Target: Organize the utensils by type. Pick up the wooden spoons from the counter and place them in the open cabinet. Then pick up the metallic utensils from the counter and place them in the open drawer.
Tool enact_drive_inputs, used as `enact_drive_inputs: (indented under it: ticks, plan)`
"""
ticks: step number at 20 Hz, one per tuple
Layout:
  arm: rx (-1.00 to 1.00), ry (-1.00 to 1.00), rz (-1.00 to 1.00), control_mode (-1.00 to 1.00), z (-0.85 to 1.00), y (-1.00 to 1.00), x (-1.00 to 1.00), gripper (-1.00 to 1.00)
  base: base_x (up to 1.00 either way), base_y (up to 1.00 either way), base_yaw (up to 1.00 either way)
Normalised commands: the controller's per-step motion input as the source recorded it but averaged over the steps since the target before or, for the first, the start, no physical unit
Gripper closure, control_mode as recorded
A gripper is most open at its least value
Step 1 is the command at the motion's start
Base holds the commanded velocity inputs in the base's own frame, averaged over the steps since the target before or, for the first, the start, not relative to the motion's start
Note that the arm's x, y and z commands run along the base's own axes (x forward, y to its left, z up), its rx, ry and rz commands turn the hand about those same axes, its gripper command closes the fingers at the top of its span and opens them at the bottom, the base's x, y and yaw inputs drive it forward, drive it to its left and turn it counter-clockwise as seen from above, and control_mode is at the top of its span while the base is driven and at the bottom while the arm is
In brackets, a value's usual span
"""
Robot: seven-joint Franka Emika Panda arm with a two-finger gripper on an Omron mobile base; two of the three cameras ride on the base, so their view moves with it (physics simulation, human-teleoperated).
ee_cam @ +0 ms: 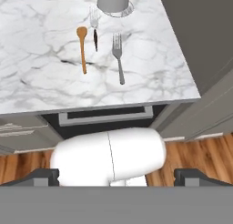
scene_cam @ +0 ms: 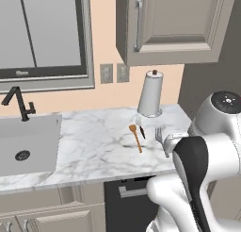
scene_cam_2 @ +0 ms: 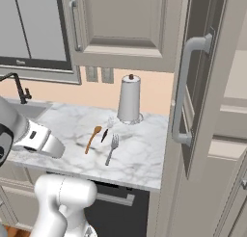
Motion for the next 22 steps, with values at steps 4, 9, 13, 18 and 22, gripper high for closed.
enact_drive_inputs:
  ticks: [4,9,13,18,22]
  plan:
    - [-0.02,-0.18,-0.02,-1.0,0.21,0.15,0.18,-1.0,0.0,0.0,0.0]
    - [0.0,-0.08,0.0,-1.0,0.05,0.07,0.4,-1.0,0.0,0.0,0.0]
    - [0.0,-0.02,0.03,-1.0,0.0,0.0,0.31,-1.0,0.0,0.0,0.0]
    - [0.03,0.01,0.06,-1.0,0.0,0.0,0.26,-1.0,0.0,0.0,0.0]
    - [0.04,0.05,0.1,-1.0,-0.02,0.0,0.39,-1.0,0.0,0.0,0.0]
